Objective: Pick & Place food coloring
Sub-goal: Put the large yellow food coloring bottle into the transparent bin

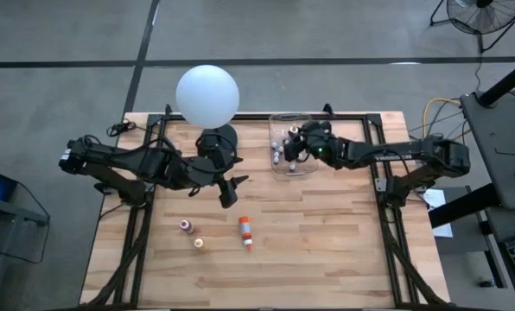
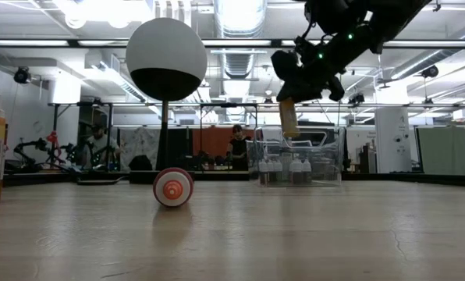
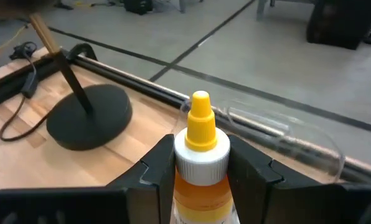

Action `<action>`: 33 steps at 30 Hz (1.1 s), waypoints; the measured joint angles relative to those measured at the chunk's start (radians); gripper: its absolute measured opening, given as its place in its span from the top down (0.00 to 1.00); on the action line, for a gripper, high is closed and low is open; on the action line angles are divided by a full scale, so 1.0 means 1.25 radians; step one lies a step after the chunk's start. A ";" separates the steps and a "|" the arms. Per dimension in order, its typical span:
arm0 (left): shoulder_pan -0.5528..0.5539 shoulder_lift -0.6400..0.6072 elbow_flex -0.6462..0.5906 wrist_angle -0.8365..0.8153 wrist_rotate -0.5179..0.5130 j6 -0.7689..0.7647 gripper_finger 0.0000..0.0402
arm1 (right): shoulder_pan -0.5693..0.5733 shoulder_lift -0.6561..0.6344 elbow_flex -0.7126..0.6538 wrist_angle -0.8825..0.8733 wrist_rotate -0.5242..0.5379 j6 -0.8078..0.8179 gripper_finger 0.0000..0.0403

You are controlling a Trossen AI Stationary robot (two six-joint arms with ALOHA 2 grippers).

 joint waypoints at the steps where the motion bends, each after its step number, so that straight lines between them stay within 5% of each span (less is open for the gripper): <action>1: 0.000 -0.001 0.000 0.000 0.001 0.000 0.46 | 0.005 0.005 -0.004 0.006 0.009 0.009 0.73; 33: -0.001 -0.027 0.000 -0.003 0.006 0.024 0.46 | 0.020 0.217 -0.018 0.166 0.050 0.046 0.73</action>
